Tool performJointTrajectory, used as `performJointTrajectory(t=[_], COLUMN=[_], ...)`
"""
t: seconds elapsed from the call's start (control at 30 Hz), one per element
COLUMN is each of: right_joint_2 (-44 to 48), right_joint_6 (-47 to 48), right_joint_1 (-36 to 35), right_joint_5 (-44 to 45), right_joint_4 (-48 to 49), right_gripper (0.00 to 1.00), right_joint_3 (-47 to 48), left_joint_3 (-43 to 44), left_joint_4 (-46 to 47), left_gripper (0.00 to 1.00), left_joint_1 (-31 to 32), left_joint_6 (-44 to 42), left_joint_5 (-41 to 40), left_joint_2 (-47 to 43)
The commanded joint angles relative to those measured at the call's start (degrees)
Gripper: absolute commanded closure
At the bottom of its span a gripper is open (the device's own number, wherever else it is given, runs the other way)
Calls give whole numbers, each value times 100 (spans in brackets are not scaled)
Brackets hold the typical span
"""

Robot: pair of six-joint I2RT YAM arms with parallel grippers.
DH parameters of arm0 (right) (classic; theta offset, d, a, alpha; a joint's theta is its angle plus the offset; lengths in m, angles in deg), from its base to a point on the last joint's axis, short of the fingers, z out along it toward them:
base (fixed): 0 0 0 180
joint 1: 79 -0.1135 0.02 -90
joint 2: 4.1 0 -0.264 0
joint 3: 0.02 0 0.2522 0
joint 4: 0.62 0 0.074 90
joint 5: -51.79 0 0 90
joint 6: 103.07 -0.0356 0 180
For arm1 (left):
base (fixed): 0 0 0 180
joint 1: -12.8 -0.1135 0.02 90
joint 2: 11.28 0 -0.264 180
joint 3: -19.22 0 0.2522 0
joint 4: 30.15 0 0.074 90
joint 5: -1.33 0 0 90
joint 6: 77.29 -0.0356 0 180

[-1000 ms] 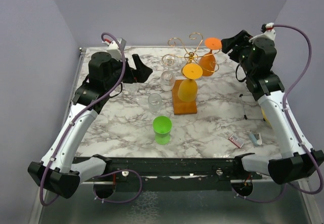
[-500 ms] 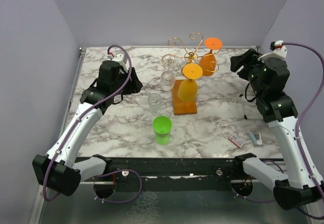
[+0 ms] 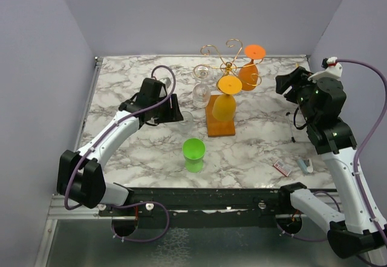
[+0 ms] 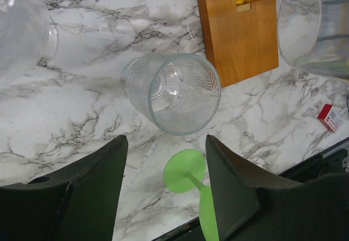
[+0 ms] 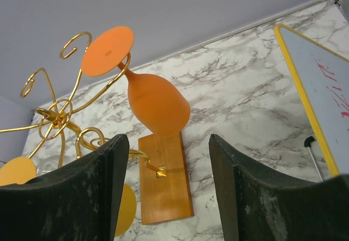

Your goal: Place the wine glass upside down on the wine glass rack

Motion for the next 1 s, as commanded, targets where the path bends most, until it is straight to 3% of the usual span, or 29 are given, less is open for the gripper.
performJointTrajectory(t=[0.0,0.43,0.67,0.97], right_joint_2=[37,70,118,135], right_joint_6=[66,-8,-16,-31], right_joint_1=[25,25,25,25], right_joint_5=[-96,-140,-129,-137], right_joint_4=[-93,-117,-141,-158], right_gripper=[35,35,35,35], right_joint_3=[-79,-97,-108,-98], left_joint_3=[-230,-160,-210,-211], left_joint_4=[214,541,532,478], left_gripper=[43,50,69,77], left_joint_1=[207,461,478,539], left_joint_6=[220,535,545,438], left_joint_5=[-497,-1108,-1259,-1387], left_joint_2=[168,638,840,867])
